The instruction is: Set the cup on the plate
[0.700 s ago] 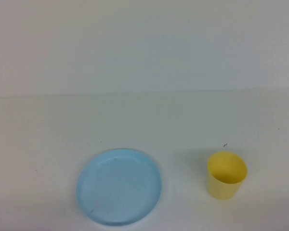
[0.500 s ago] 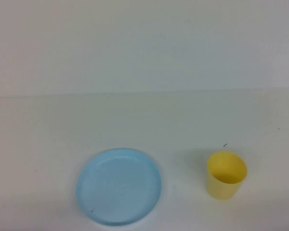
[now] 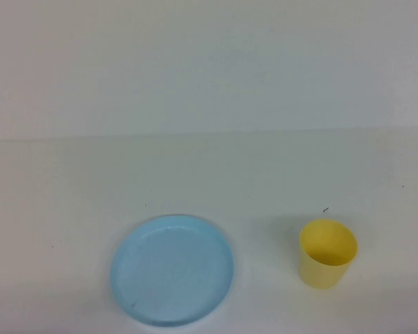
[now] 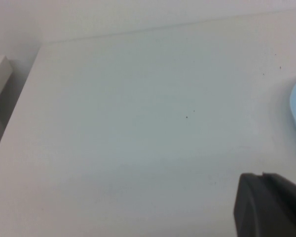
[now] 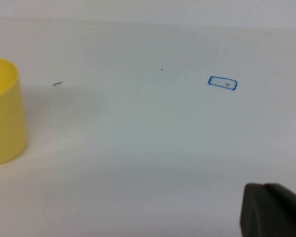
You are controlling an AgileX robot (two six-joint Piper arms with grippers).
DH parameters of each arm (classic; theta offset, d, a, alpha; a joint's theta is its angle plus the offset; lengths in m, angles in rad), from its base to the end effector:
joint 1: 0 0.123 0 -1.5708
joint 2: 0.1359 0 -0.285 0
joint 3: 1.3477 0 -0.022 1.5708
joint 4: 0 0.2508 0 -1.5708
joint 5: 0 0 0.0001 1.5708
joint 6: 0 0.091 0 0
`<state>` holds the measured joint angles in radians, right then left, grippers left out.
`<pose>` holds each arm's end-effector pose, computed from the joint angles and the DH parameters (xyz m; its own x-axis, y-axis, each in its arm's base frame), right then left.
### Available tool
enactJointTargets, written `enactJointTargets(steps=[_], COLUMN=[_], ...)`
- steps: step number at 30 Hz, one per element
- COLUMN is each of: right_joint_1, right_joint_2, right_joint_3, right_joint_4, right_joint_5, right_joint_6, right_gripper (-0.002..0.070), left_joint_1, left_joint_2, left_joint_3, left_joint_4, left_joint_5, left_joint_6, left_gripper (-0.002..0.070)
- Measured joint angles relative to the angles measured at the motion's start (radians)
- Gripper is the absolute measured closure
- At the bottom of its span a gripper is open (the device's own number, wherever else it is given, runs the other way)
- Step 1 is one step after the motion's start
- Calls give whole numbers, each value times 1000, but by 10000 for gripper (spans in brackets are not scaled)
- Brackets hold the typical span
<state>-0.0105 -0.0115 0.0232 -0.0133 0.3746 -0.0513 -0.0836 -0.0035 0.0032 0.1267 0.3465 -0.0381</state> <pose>0.0526 -0.0010 0.1723 -0.2950 -0.0605 -0.9536 -0.0036 0.9981 -0.0622 0.0535 -0.0006 0.1813 -0.2485 0.1021 -0.9632 0.0624 0.9941 0.0892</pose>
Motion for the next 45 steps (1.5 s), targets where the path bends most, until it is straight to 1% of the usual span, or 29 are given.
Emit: enactJointTargets(steps=[5,17,22,26,31,40,42,45], right_joint_1=[0,0,0,0,0,0,0,0], right_joint_2=[0,0,0,0,0,0,0,0], right_joint_3=[0,0,4,4,4,4,4,4], right_joint_4=[0,0,0,0,0,2,13,48], right_joint_5=[0,-4,-84,-225,-352,-387,-409,-431], right_joint_6=[0,0,0,0,0,0,0,3], right_gripper=[676,676,676,676,676,676,676,676], left_joint_1=[0,0,0,0,0,0,0,0], left_joint_2=[0,2,2,2,2,2,2,2], left_joint_3=[0,-2,-2,-2,-3,-3,-3,-3], left_joint_4=[36,55,57,53,85,72,72,72], left_joint_5=[-16,-221,-346,-439,-456,-472,-494,-510], left_joint_6=[2,-2,-2,-2,0,-7,-47,-176], left_gripper=[675,675,675,675,675,675,675,675])
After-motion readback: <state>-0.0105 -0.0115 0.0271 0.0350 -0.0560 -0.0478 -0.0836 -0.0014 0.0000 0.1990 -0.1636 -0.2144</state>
